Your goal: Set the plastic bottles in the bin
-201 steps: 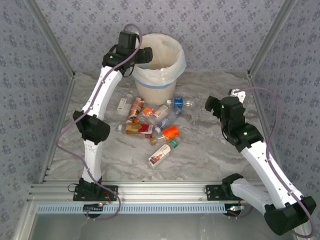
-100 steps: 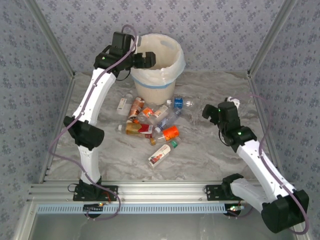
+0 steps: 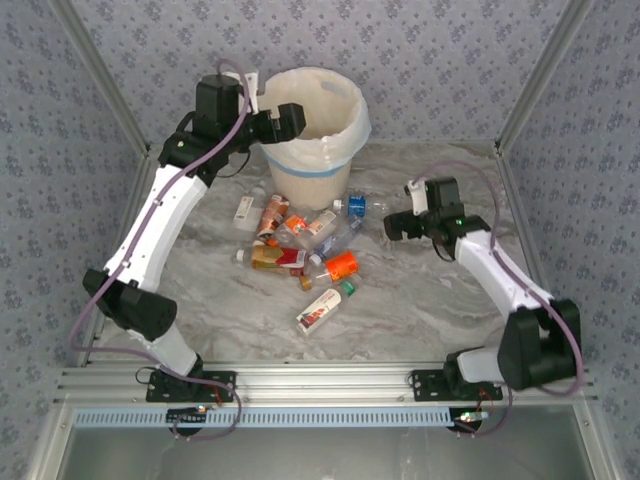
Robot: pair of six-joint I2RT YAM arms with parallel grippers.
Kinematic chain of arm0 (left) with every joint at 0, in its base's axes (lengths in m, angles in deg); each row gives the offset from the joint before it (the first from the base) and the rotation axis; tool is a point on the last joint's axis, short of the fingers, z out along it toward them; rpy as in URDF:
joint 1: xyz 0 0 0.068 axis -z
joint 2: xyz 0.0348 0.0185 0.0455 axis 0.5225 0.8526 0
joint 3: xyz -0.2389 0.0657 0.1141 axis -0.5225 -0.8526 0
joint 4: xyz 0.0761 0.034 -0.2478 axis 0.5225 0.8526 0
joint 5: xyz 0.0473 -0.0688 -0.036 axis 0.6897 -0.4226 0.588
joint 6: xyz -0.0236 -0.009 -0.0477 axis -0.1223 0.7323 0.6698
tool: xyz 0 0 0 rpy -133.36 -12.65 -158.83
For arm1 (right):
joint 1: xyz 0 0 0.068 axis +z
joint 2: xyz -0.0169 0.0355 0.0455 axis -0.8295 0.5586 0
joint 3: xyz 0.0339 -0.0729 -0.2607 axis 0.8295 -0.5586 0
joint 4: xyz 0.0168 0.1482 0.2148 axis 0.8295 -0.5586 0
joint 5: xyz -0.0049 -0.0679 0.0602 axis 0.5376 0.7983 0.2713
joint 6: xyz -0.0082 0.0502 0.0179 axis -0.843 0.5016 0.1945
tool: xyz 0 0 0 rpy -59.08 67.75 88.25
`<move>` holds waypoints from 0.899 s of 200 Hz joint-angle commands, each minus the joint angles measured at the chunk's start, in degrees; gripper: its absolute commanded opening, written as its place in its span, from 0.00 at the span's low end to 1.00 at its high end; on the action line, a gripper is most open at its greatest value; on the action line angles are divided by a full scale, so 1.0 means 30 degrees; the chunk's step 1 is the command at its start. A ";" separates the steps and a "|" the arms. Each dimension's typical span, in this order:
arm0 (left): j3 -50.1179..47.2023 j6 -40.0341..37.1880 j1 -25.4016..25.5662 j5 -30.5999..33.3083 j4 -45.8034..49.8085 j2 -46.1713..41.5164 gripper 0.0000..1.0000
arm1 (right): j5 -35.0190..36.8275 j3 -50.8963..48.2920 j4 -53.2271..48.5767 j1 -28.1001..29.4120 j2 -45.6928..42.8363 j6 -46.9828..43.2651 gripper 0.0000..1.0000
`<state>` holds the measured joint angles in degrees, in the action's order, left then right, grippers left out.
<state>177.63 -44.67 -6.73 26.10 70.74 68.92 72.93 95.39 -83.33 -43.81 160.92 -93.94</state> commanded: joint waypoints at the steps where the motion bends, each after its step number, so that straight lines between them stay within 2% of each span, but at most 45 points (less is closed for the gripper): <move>1: -0.2591 0.1554 0.0033 0.1323 -0.2854 -0.1923 1.00 | -0.2278 0.2290 -0.2630 -0.0506 0.2170 -0.5228 1.00; 22: -0.5330 0.2034 -0.0024 0.1567 -0.4815 -0.3599 1.00 | -0.2962 0.4522 -0.3491 -0.1128 0.4194 -0.6749 1.00; 52: -0.6942 0.2352 -0.0252 0.2685 -0.4085 -0.5009 1.00 | -0.4052 0.7615 -0.5691 -0.1224 0.7118 -0.9426 0.99; 73: -0.9037 0.2689 -0.0459 0.4542 -0.4234 -0.6357 0.99 | -0.4593 0.9391 -0.6052 -0.1451 0.8978 -1.1102 0.99; 113: -1.2835 0.3321 -0.1286 0.6710 -0.4132 -0.9238 0.99 | -0.4671 1.4243 -0.8051 -0.1243 1.2963 -1.3185 0.98; 180: -1.6250 0.4942 -0.3227 0.7640 -0.1773 -1.2870 1.00 | -0.5230 1.7439 -1.0099 -0.0708 1.6089 -1.6144 0.97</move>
<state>131.23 -32.62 -15.05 46.78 63.04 33.97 59.38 144.81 -107.72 -47.18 207.12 -136.28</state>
